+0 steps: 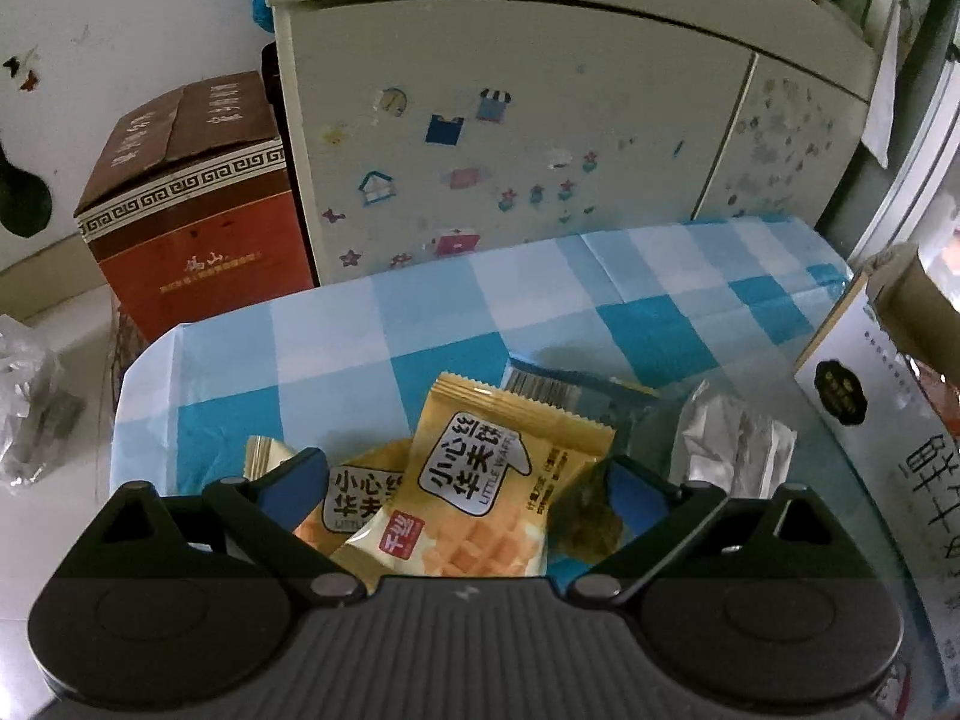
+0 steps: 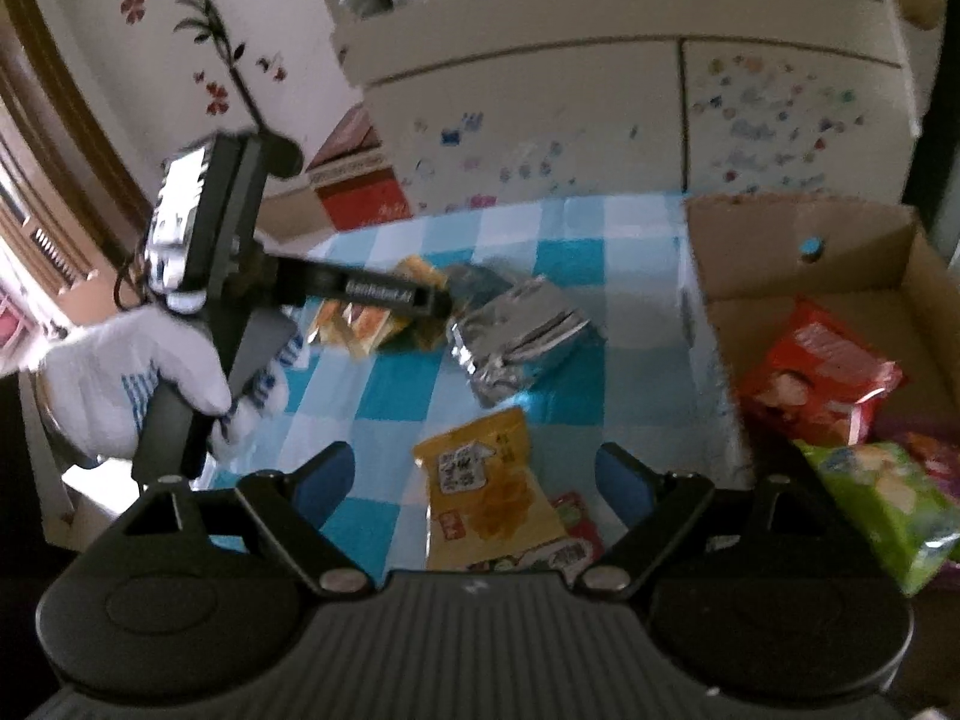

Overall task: Organize snacks
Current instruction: 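Grasp a yellow waffle bag with the left tool while the right tool grasps another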

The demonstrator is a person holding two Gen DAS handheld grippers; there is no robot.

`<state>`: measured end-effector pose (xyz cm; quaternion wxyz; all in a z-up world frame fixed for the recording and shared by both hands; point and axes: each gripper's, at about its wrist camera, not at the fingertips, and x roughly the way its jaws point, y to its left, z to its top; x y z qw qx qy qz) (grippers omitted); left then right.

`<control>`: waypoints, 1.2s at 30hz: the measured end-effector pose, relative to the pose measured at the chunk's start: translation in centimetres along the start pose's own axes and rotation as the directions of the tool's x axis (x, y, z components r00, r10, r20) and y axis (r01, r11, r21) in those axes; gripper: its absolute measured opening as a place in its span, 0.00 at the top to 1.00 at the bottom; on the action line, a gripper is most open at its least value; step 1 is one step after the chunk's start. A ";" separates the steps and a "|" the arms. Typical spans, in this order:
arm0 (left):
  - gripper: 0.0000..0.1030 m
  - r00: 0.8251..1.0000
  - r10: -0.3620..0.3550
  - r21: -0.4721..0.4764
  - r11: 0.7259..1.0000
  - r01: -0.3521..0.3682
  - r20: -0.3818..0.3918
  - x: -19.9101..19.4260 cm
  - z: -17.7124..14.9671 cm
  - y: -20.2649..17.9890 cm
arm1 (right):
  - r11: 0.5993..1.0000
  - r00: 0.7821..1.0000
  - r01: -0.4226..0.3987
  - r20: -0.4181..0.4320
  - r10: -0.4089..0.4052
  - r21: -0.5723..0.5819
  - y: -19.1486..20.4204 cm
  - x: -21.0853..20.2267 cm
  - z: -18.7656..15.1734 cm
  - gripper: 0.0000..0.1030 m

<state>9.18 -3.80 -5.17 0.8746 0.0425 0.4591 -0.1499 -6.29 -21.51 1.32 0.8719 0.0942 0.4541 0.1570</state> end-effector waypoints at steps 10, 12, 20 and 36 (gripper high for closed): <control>0.34 0.997 -0.068 -0.015 0.998 0.068 -0.037 -0.9 -0.2 -0.2 | 0.992 0.997 0.048 -0.060 -0.055 -0.116 1.7 4.6 -0.9 0.15; 0.34 0.997 -0.062 -0.013 0.998 0.061 -0.039 -1.2 -0.2 -0.1 | 0.988 0.996 0.061 -0.056 -0.069 -0.142 1.9 5.1 -1.0 0.15; 0.34 0.995 -0.097 -0.088 0.992 0.093 -0.036 -1.9 0.0 0.5 | 0.979 0.990 0.091 -0.087 -0.108 -0.181 2.5 7.5 -1.3 0.15; 0.34 0.992 -0.121 -0.142 0.983 0.117 -0.021 -3.6 -0.3 -0.1 | 0.959 0.981 0.169 -0.055 -0.186 -0.227 3.1 8.2 -1.6 0.47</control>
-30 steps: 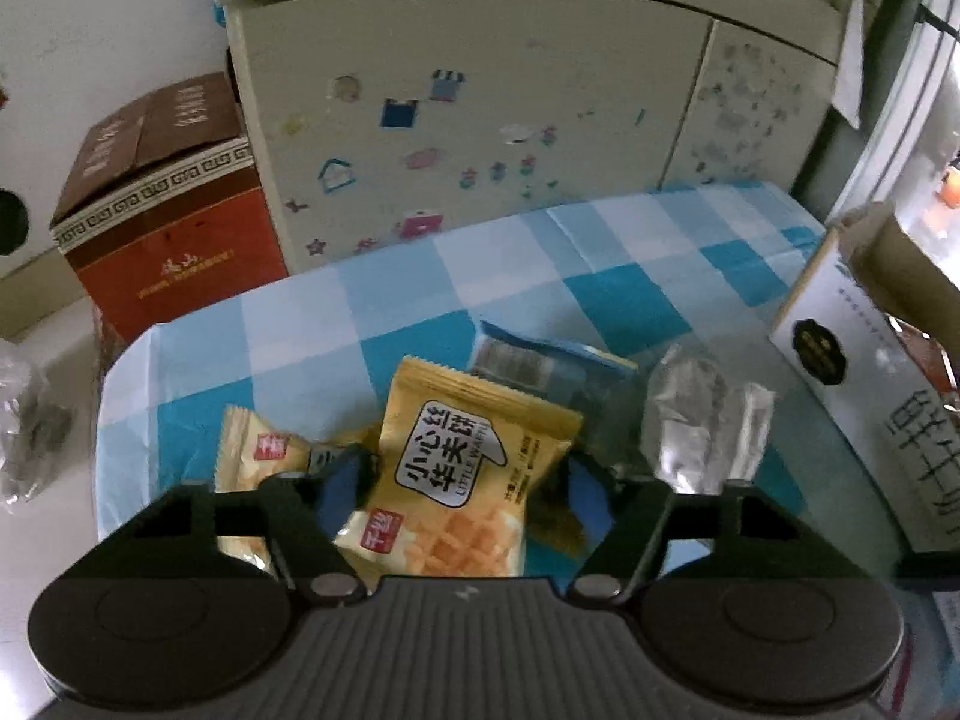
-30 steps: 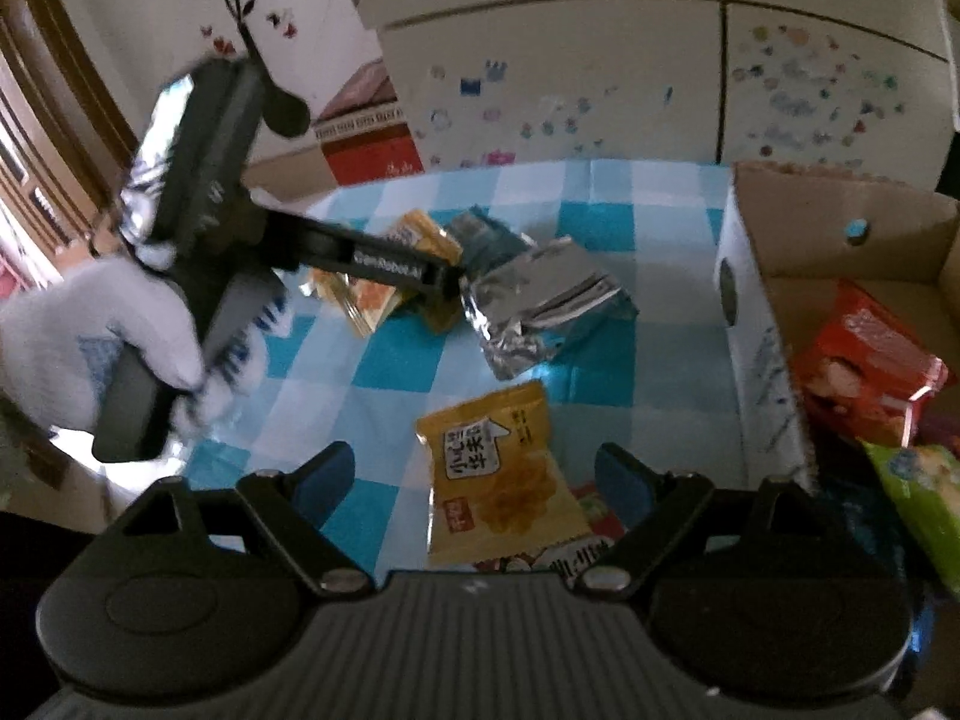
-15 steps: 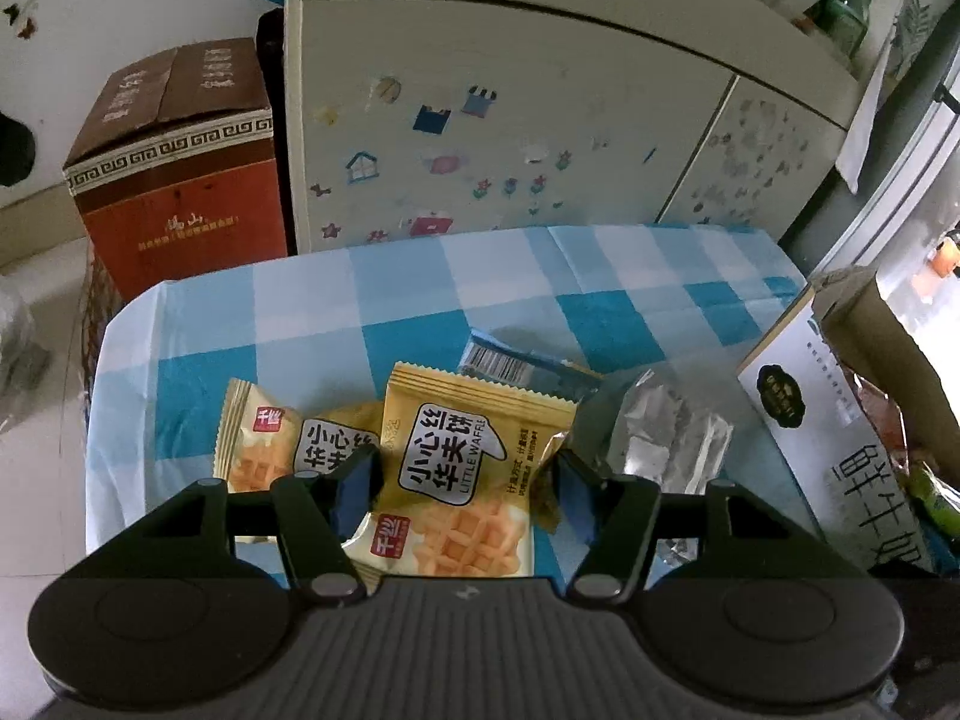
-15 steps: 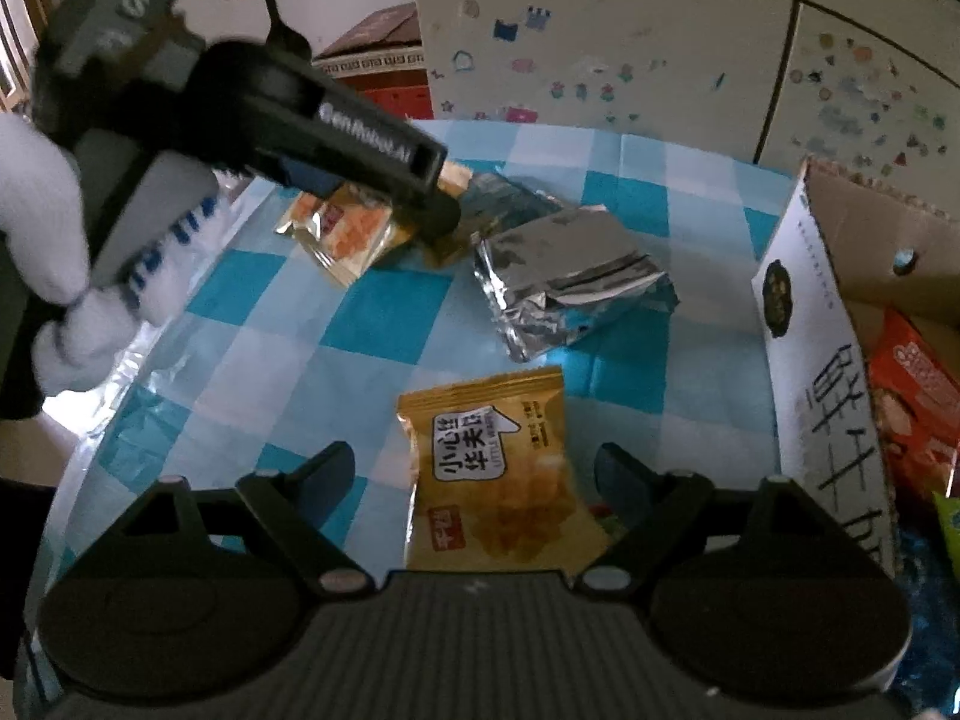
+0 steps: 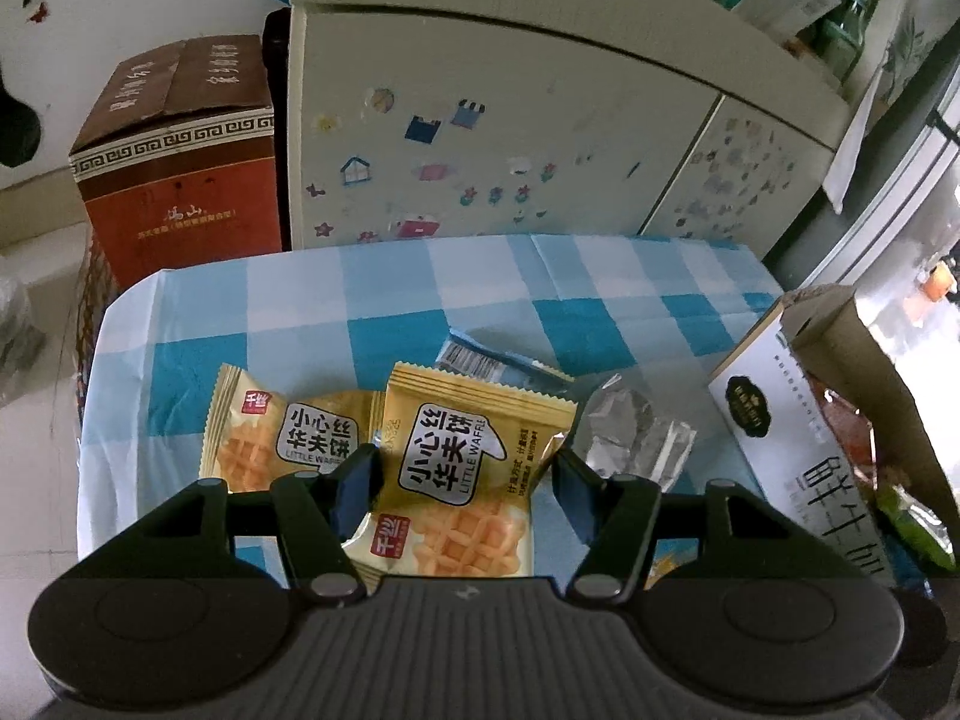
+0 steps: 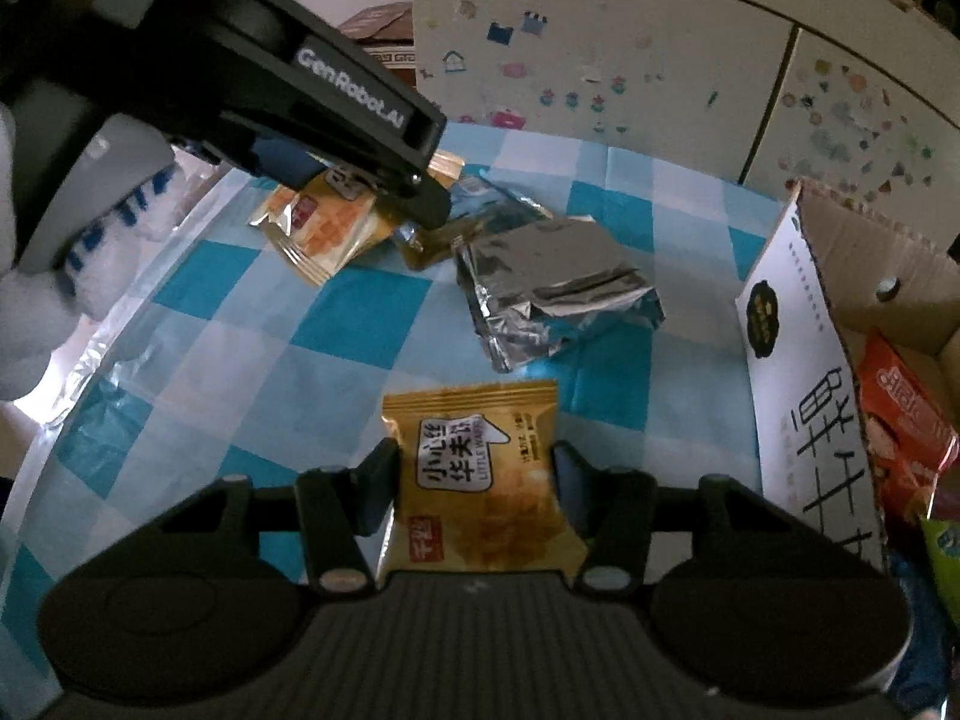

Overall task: Organize snacks
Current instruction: 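Grasp a yellow waffle bag with the left tool while the right tool grasps another, then lift both yellow waffle bags up from the table toward the box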

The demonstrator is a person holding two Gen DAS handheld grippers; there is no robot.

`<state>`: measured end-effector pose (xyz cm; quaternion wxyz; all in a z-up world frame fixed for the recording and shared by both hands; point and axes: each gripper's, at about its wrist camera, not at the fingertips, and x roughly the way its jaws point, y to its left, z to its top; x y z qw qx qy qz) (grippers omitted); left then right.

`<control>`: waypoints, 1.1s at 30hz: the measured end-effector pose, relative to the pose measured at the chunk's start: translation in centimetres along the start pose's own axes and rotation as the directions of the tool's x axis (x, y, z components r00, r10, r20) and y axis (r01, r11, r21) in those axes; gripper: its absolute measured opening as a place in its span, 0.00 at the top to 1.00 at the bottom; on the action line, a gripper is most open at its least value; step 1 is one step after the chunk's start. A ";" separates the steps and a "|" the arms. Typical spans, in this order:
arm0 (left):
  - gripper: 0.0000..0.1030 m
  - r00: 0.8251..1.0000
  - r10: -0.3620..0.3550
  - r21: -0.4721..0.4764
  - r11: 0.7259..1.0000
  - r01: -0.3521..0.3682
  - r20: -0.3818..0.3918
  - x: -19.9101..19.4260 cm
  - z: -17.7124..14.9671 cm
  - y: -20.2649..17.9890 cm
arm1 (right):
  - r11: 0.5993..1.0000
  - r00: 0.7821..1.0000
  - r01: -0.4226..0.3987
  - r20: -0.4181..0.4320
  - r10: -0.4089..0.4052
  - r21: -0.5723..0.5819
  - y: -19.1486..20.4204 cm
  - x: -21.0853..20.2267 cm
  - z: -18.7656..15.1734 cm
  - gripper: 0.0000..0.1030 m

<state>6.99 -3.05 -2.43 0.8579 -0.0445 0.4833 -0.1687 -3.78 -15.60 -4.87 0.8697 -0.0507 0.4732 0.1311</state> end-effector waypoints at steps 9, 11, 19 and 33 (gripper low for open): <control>0.34 0.999 0.019 -0.009 1.000 -0.019 0.040 -1.8 0.0 -0.2 | 0.998 0.998 -0.041 0.056 0.039 0.042 0.2 -2.6 1.2 0.48; 0.34 0.998 0.031 -0.008 0.999 -0.031 0.046 -2.1 -0.1 -0.2 | 0.999 0.997 -0.040 0.062 0.038 0.036 0.5 -3.1 1.4 0.48; 0.34 0.997 0.040 -0.016 0.999 -0.039 0.066 -3.2 -0.6 -0.4 | 0.996 0.997 -0.028 0.074 0.021 0.090 -0.3 -5.1 1.5 0.48; 0.34 0.996 0.045 -0.013 0.999 -0.044 0.075 -4.6 -2.0 -1.5 | 0.982 0.983 -0.047 0.181 0.013 0.183 -2.5 -11.2 1.2 0.48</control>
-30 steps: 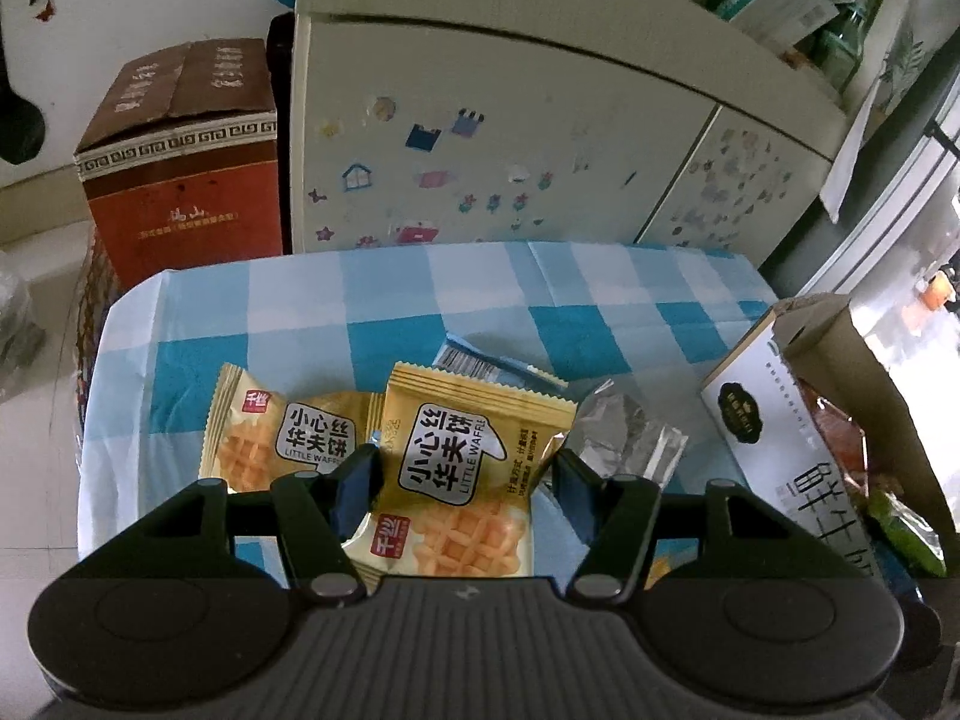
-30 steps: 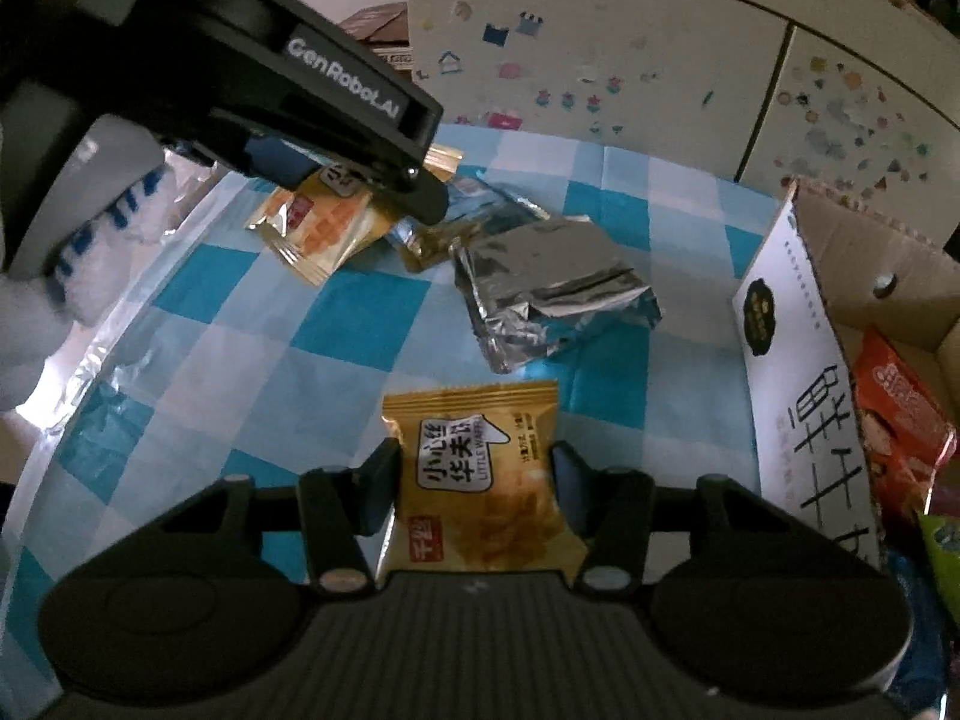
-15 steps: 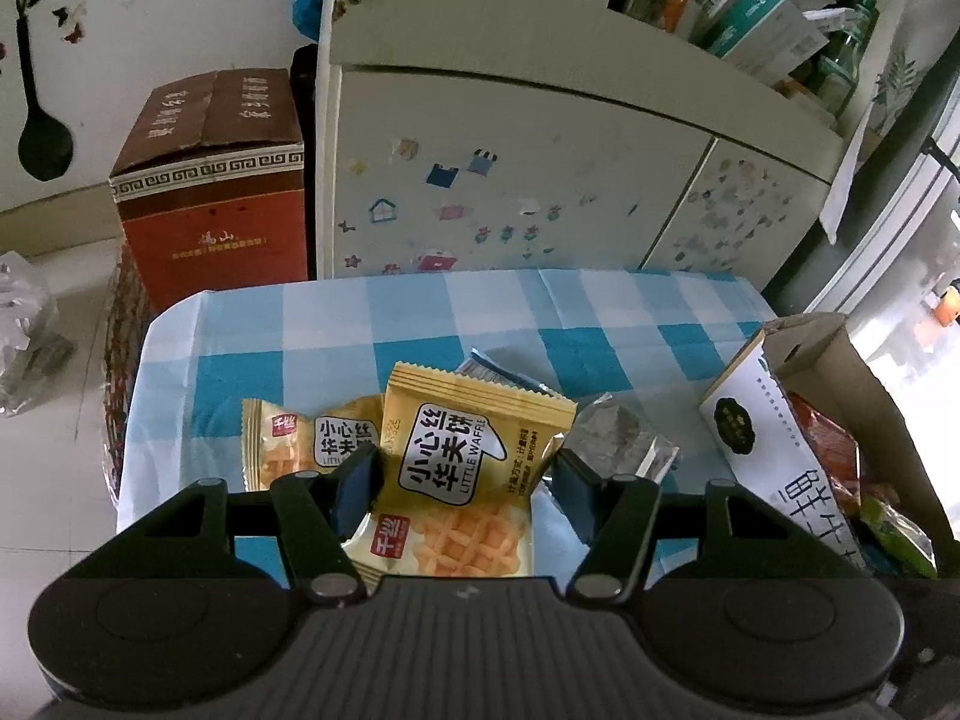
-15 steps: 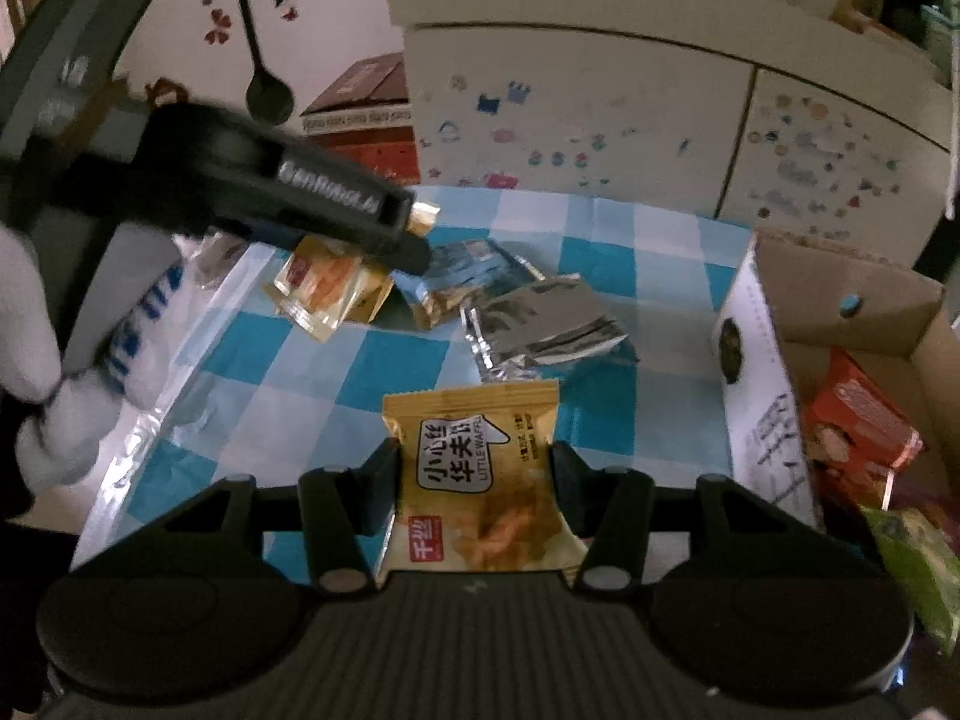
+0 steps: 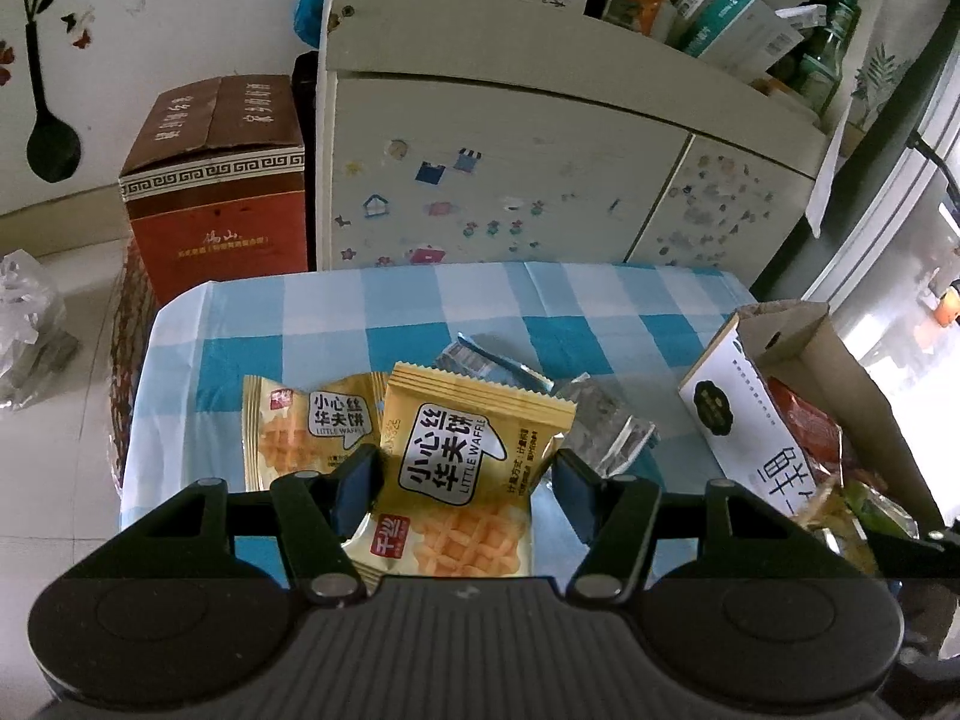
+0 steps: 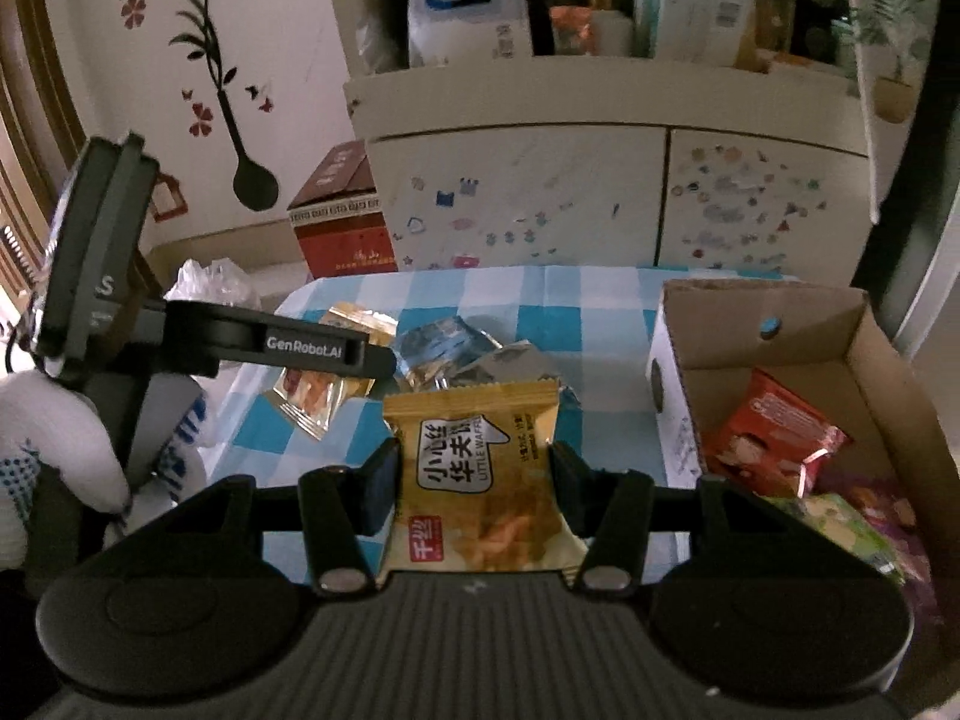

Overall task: Organize snacks
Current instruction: 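Lift both yellow waffle bags up from the table toward the box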

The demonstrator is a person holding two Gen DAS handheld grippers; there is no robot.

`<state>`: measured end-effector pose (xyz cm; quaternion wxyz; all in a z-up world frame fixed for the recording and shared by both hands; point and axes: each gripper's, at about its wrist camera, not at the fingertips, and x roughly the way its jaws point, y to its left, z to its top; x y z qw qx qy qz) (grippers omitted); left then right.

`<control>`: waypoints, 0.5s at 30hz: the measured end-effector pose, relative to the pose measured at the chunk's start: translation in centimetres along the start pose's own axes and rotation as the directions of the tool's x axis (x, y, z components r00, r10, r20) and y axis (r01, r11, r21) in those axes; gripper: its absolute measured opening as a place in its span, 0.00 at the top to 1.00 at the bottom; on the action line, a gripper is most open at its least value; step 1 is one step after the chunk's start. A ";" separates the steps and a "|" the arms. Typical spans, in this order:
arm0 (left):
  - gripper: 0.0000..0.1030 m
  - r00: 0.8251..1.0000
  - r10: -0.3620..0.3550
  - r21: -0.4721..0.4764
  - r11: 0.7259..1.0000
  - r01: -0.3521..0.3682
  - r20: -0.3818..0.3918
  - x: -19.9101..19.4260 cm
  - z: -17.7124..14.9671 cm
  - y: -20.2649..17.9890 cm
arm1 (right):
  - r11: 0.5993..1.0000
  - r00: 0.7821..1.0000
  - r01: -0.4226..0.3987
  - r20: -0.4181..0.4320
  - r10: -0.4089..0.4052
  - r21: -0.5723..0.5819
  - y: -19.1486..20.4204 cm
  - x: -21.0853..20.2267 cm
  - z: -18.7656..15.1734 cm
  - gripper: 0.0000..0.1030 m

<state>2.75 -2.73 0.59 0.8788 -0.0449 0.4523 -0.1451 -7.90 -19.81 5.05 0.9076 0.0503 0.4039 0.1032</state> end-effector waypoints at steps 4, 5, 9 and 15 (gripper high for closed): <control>0.34 1.000 0.003 0.008 1.000 -0.003 -0.002 -0.3 -0.5 -0.3 | 1.000 1.000 0.006 0.004 -0.006 0.020 -0.4 -0.9 -0.6 0.48; 0.34 1.000 0.005 0.010 1.000 -0.005 -0.002 -0.4 -0.6 -0.4 | 1.000 1.000 0.008 0.002 -0.008 0.023 -0.5 -1.0 -0.6 0.48; 0.34 1.000 0.016 0.006 1.000 -0.016 -0.004 -0.7 -1.0 -0.5 | 0.999 1.000 0.014 -0.001 -0.014 0.040 -0.8 -0.9 -0.7 0.48; 0.34 1.000 0.013 -0.017 1.000 -0.013 0.002 -0.9 -1.1 -0.7 | 0.997 1.000 0.029 0.003 -0.029 0.066 -1.4 -0.7 -0.5 0.48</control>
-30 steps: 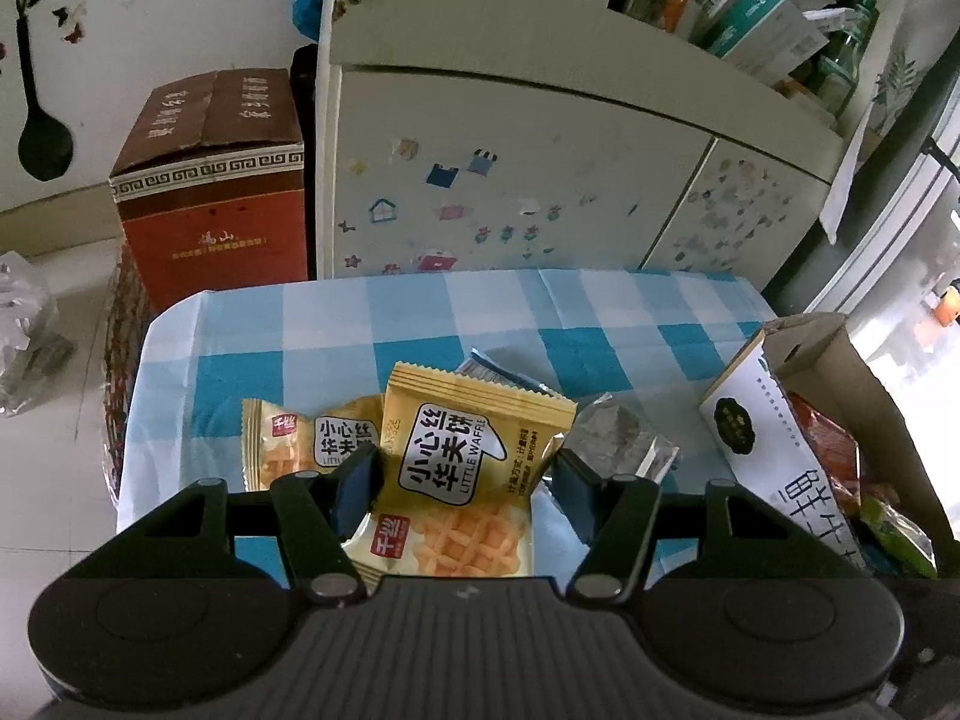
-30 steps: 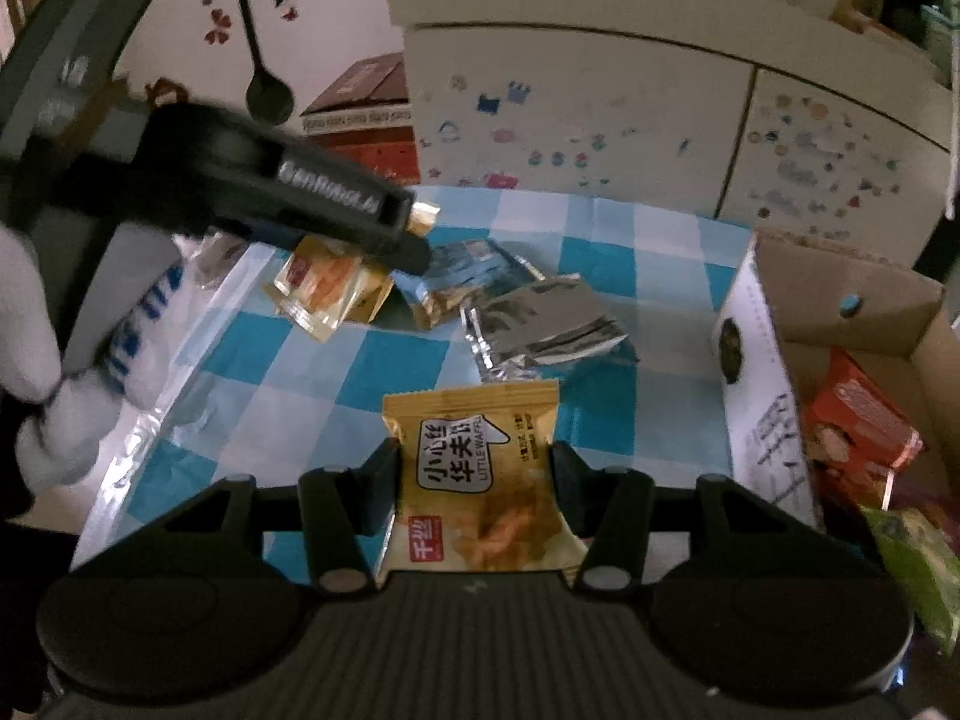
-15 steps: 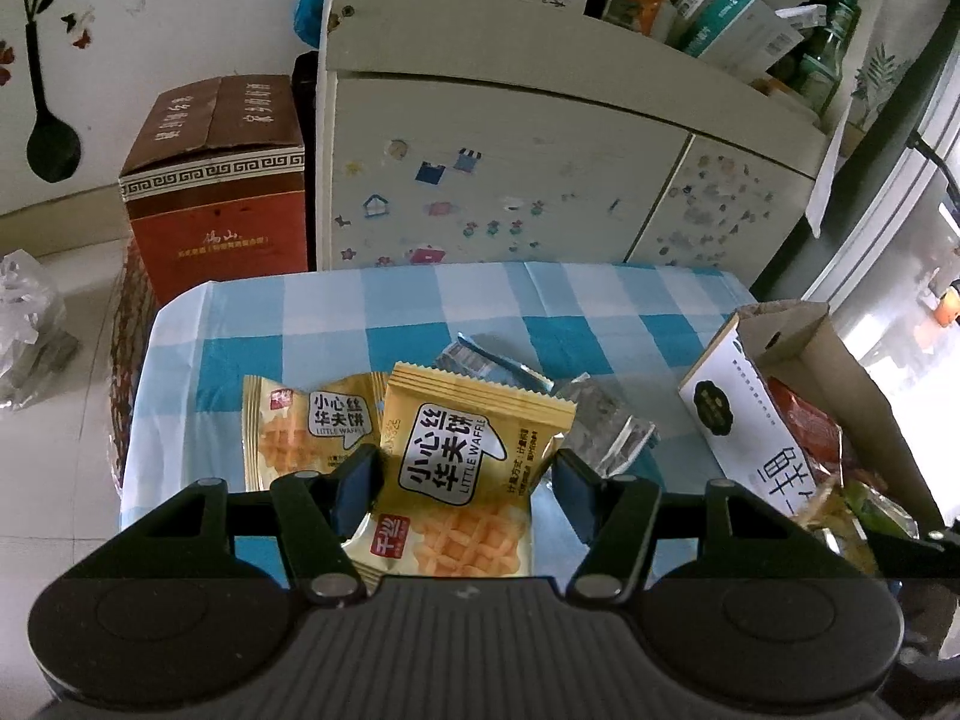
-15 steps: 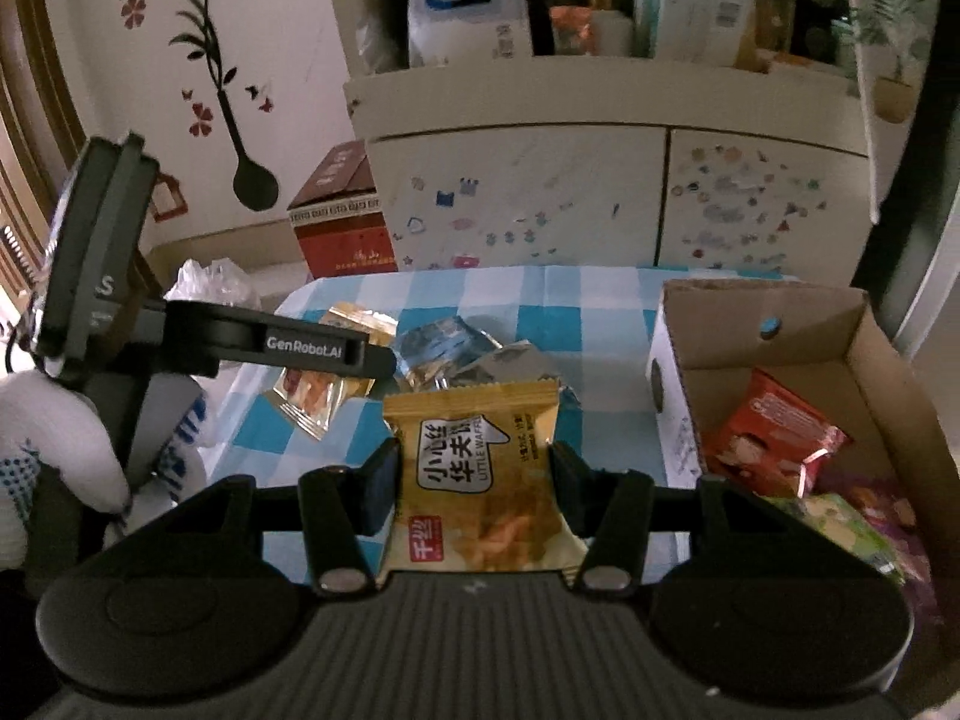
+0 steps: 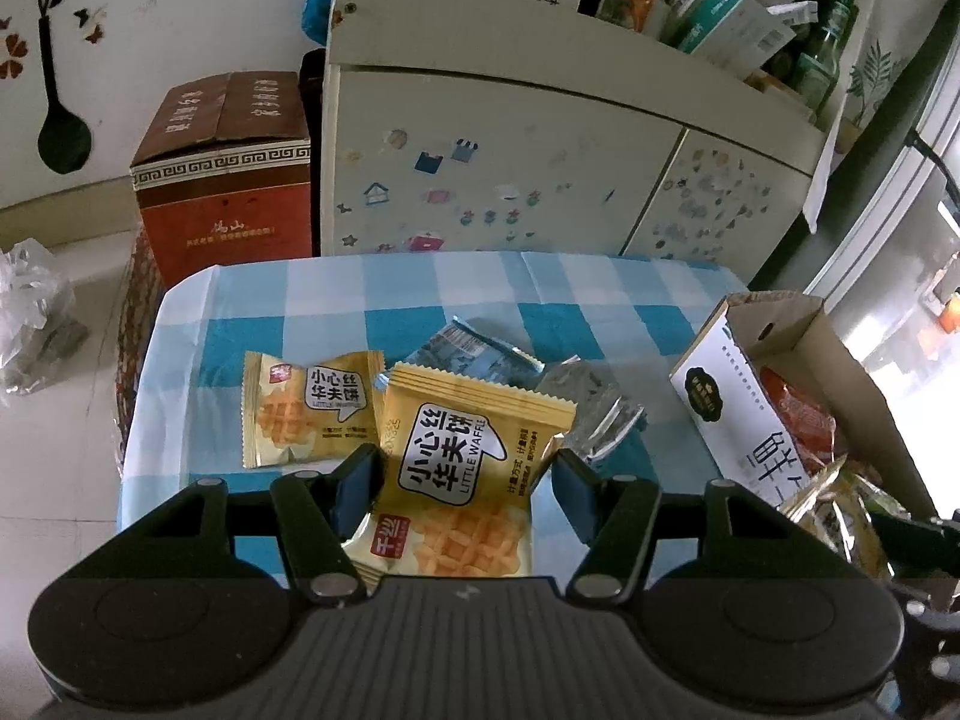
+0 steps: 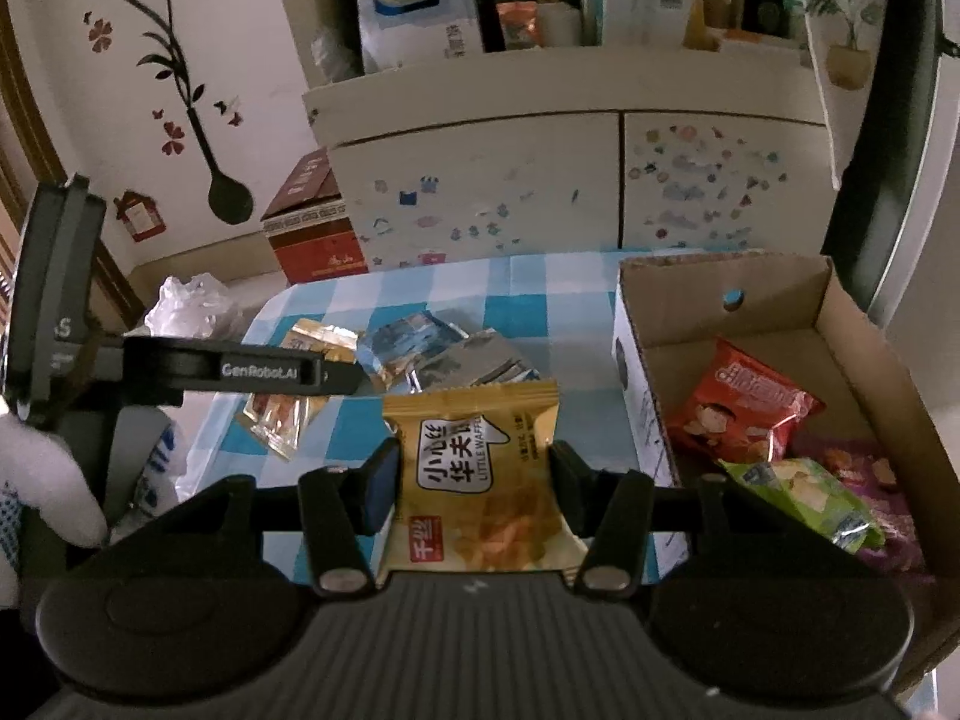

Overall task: Organize snacks
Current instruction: 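Lift both yellow waffle bags up from the table toward the box, then lower both waffle bags into the cardboard box and open both tools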

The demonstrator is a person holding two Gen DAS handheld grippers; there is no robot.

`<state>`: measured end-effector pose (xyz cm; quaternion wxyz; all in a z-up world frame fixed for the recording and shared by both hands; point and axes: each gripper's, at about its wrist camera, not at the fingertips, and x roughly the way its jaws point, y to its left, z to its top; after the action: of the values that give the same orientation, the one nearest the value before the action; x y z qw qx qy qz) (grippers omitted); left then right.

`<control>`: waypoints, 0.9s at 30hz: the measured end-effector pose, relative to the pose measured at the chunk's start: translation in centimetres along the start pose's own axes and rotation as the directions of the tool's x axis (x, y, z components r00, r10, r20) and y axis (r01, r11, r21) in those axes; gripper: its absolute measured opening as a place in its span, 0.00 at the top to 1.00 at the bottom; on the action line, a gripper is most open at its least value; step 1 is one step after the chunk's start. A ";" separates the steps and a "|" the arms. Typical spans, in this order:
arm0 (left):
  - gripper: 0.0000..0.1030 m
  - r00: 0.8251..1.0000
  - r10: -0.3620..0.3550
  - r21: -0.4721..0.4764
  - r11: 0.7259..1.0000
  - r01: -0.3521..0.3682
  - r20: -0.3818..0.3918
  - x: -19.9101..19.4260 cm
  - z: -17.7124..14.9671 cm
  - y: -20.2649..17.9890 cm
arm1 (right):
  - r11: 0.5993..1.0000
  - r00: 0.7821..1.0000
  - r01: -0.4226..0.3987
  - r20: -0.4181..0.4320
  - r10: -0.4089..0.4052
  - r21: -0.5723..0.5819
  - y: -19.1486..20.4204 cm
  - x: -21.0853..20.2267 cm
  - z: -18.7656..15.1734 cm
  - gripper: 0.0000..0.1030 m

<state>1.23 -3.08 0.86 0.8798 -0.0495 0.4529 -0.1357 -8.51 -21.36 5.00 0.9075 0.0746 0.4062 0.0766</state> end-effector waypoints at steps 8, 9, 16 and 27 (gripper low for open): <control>0.34 1.000 -0.025 0.031 0.999 0.025 0.017 -0.4 -0.1 -1.9 | 0.997 0.997 0.023 0.073 -0.029 0.079 -2.3 -1.5 1.6 0.48; 0.34 0.999 -0.025 0.046 0.999 0.024 0.026 -0.5 -0.1 -2.3 | 0.995 0.996 0.024 0.085 -0.032 0.092 -2.7 -1.8 1.8 0.48; 0.34 0.995 -0.086 0.056 0.995 0.083 0.047 -1.2 -0.6 -4.5 | 0.979 0.984 0.055 0.158 -0.086 0.194 -6.2 -4.2 3.1 0.48; 0.34 0.987 -0.153 -0.019 0.988 0.154 0.046 -1.4 -2.3 -7.1 | 0.917 0.954 0.103 0.224 -0.201 0.385 -12.4 -7.8 3.6 0.48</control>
<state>-2.81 -9.44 2.06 0.8761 -0.0973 0.4294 -0.1966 -9.97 -35.34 10.55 0.9255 0.2211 0.2961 -0.0828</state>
